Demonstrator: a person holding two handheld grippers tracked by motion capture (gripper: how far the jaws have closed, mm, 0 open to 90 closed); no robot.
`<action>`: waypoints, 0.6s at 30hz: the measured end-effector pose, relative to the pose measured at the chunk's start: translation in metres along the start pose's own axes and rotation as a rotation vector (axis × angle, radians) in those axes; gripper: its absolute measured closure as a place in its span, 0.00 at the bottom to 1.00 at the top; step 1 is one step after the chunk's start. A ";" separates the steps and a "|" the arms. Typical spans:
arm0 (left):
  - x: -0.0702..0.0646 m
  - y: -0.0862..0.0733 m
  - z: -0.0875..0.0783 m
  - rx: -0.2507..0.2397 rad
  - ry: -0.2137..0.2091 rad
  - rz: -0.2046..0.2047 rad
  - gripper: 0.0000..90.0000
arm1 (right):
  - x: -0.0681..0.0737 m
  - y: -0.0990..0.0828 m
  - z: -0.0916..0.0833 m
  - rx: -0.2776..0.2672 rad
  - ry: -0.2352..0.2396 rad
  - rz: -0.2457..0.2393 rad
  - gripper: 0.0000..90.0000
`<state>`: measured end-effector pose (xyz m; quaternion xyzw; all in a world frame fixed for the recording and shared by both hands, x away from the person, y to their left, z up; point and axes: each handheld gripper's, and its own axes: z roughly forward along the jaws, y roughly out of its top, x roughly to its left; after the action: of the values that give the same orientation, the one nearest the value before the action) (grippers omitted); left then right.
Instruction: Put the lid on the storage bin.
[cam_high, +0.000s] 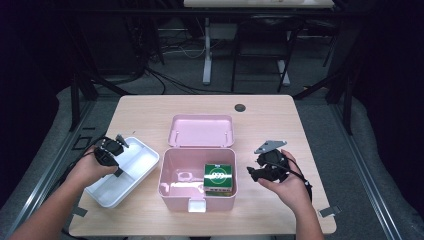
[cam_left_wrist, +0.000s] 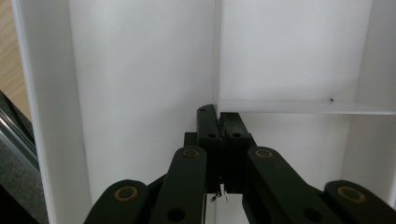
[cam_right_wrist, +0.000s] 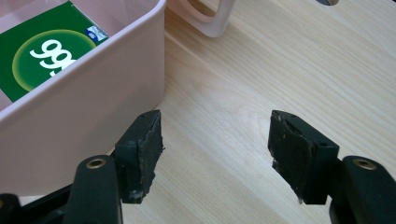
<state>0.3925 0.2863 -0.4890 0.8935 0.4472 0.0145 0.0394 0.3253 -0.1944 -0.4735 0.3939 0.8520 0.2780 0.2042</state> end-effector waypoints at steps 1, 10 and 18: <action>0.000 0.000 -0.002 -0.002 0.003 0.002 0.98 | 0.000 0.000 0.000 0.001 0.001 -0.003 0.39; -0.003 -0.001 -0.025 -0.019 0.005 0.031 0.99 | -0.001 0.000 0.000 -0.002 0.004 0.003 0.39; -0.009 0.002 -0.048 -0.033 0.019 0.058 0.99 | -0.001 0.000 0.000 0.016 0.000 -0.002 0.39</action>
<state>0.3857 0.2806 -0.4405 0.9051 0.4212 0.0316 0.0496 0.3255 -0.1951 -0.4735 0.3946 0.8546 0.2707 0.2015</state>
